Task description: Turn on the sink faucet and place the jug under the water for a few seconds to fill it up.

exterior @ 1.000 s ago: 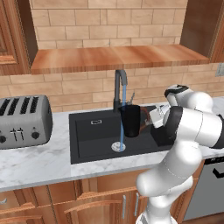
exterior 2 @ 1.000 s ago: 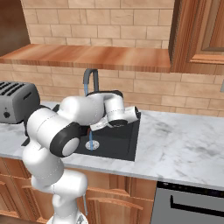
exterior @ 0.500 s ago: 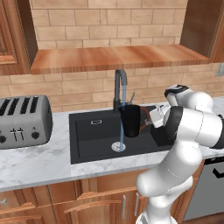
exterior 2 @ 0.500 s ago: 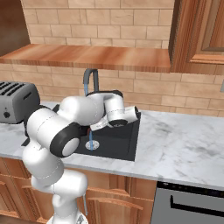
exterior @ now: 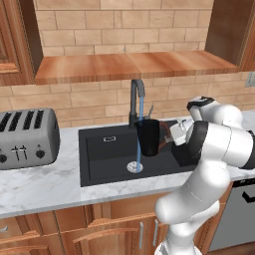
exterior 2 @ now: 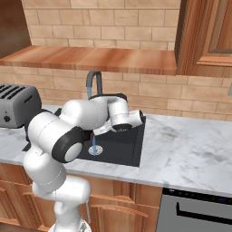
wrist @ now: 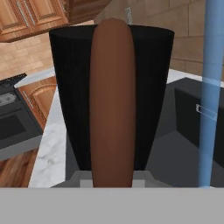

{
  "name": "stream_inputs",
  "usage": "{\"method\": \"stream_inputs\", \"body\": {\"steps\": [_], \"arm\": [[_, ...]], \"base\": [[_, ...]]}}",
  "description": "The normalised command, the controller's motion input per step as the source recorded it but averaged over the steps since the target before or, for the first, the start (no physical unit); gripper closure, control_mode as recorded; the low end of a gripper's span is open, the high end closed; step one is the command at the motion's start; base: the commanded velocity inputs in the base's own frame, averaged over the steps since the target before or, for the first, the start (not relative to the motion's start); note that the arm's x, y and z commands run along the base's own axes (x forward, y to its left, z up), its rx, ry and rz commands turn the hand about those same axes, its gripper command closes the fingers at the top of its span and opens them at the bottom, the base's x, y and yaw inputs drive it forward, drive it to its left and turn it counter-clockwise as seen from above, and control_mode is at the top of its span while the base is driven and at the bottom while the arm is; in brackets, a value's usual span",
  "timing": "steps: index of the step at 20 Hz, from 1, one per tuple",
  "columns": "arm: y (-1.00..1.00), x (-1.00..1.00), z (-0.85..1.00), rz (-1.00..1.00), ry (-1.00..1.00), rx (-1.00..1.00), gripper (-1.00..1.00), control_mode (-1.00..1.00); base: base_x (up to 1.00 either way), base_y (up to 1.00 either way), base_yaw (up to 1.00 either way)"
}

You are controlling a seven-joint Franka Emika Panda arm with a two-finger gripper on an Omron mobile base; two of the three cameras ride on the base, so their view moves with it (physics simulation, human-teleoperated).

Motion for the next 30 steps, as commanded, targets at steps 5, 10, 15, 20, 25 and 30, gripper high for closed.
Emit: {"method": "stream_inputs", "body": {"steps": [5,10,15,20,25,30], "arm": [[0.0,0.06,0.0,0.0,0.0,0.0,1.0,-1.0],[0.0,0.05,0.0,0.0,0.0,0.0,1.0,-1.0],[0.0,0.11,0.0,0.0,0.0,0.0,1.0,-1.0],[0.0,0.07,0.0,0.0,0.0,0.0,1.0,-1.0],[0.0,0.08,0.0,0.0,0.0,0.0,1.0,-1.0],[0.0,0.06,0.0,0.0,0.0,0.0,1.0,-1.0]], "base": [[0.0,0.0,0.0],[0.0,0.0,0.0],[0.0,0.0,0.0],[0.0,0.0,0.0],[0.0,0.0,0.0],[0.0,0.0,0.0]]}}
